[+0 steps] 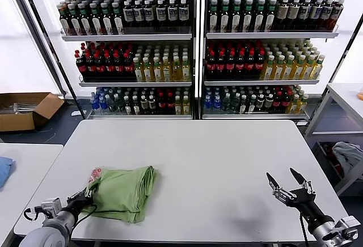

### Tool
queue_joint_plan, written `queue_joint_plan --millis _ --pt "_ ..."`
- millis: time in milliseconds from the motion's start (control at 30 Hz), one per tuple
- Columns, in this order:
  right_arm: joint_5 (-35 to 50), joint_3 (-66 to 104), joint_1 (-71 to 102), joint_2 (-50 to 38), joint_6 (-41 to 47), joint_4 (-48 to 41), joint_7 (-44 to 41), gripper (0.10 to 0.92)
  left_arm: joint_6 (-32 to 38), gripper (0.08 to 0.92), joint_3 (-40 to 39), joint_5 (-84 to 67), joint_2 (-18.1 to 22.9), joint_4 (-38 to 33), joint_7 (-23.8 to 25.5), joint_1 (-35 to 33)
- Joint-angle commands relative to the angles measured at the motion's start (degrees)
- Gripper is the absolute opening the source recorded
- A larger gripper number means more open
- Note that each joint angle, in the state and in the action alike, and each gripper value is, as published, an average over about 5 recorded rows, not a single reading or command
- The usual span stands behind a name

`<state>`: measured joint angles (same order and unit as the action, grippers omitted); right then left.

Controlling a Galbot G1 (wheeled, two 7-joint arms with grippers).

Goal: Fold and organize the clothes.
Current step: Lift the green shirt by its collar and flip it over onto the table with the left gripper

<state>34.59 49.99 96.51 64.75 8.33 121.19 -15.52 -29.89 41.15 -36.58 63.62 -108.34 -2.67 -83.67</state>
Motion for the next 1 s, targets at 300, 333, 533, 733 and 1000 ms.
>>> queue_joint_plan --millis 300,333,533,733,1000 --pt "0.4 0.1 -0.3 0.3 0.0 0.7 0.1 0.823 2.3 0.116 23.4 -12.0 -7.2 -3.4 -3.7 -2.4" --pt "0.4 0.0 -0.4 0.4 0.0 0.8 0.2 0.823 1.8 0.116 25.5 -13.4 -8.6 -3.2 -3.7 -2.4" --pt "0.5 -0.4 -1.1 0.5 0.0 0.9 0.2 0.823 -0.5 0.116 32.5 -16.8 -15.4 -2.3 -3.7 -2.9" --pt "0.8 -0.1 -0.9 0.8 -0.7 0.0 0.0 0.823 -2.0 0.116 26.2 -11.9 -11.7 -8.6 -5.2 -1.5" --pt "2.6 1.4 0.7 0.9 -1.1 0.2 0.0 0.823 -3.1 0.116 6.8 -4.2 3.9 -21.5 -12.0 -1.0"
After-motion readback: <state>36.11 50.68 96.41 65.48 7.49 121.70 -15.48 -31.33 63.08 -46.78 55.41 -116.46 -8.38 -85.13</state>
